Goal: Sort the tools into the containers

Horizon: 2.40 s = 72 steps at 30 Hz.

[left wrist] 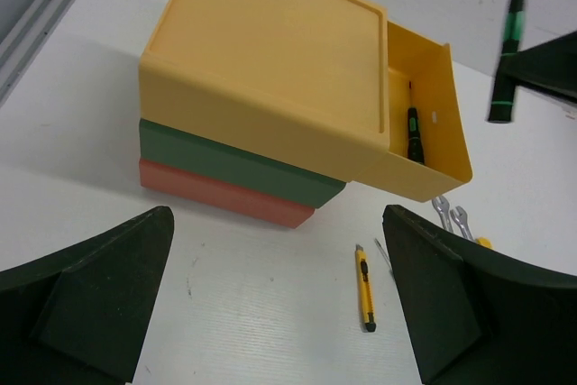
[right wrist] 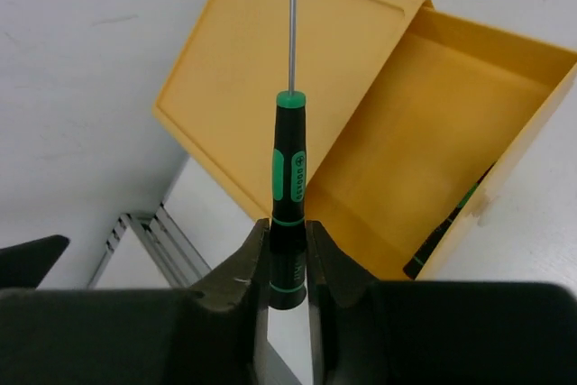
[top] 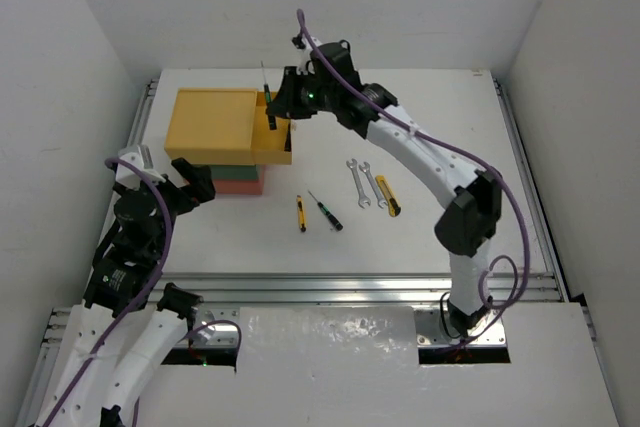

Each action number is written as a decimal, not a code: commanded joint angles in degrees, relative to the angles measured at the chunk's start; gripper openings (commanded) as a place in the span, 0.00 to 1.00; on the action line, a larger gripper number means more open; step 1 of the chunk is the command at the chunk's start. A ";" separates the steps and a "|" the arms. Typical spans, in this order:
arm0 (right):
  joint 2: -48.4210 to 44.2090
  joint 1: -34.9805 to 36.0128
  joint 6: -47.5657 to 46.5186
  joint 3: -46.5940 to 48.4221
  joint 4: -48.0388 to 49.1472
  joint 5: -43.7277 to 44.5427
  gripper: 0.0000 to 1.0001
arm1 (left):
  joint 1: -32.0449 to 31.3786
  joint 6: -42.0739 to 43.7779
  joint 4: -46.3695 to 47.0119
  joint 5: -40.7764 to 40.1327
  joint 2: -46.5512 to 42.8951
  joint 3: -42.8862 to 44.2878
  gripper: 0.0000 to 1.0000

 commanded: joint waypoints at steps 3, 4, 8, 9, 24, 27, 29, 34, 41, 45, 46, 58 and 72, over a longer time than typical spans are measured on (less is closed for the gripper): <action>9.40 0.06 -1.72 15.37 -12.42 -2.45 0.37 | -0.18 0.60 2.44 1.83 0.29 -0.10 1.00; 8.89 0.15 -2.25 14.60 -12.26 -2.19 0.44 | -0.26 0.69 2.44 1.92 0.29 -0.10 1.00; 3.19 0.15 -6.19 10.20 -10.23 -0.52 0.57 | -0.26 0.87 2.70 2.54 0.55 -0.19 1.00; 2.30 0.15 -7.25 10.46 -11.02 0.36 0.58 | -0.26 0.87 2.70 2.71 0.73 -0.19 1.00; -31.83 1.99 -17.81 -55.53 4.18 10.47 0.45 | -0.53 1.13 2.79 3.59 2.92 -0.10 1.00; -28.31 2.87 -18.07 -55.98 5.14 11.96 0.45 | -0.53 1.13 2.70 3.50 3.54 0.07 1.00; -24.00 2.96 -18.25 -55.37 5.23 13.72 0.45 | -0.44 1.04 2.70 3.33 3.80 -0.01 1.00; -14.87 4.02 -18.42 -52.91 6.29 14.60 0.44 | -0.44 1.04 2.61 3.15 3.89 0.07 1.00; -7.39 4.99 -18.60 -49.48 6.55 15.13 0.42 | -0.53 1.04 2.61 3.33 3.81 0.07 1.00; -5.18 4.99 -17.99 -49.56 7.43 14.69 0.35 | -0.53 1.04 2.61 3.33 3.63 0.07 1.00; -4.92 4.90 -17.90 -49.74 7.60 14.69 0.31 | -0.53 1.04 2.61 3.33 3.63 0.07 1.00; -30.46 4.90 -7.71 -63.97 10.15 11.53 0.16 | -0.53 -0.09 2.79 15.60 4.85 2.44 1.00; -53.87 4.99 6.45 -69.17 29.22 -13.34 0.17 | -11.86 -29.98 48.14 49.64 8.44 -13.20 0.96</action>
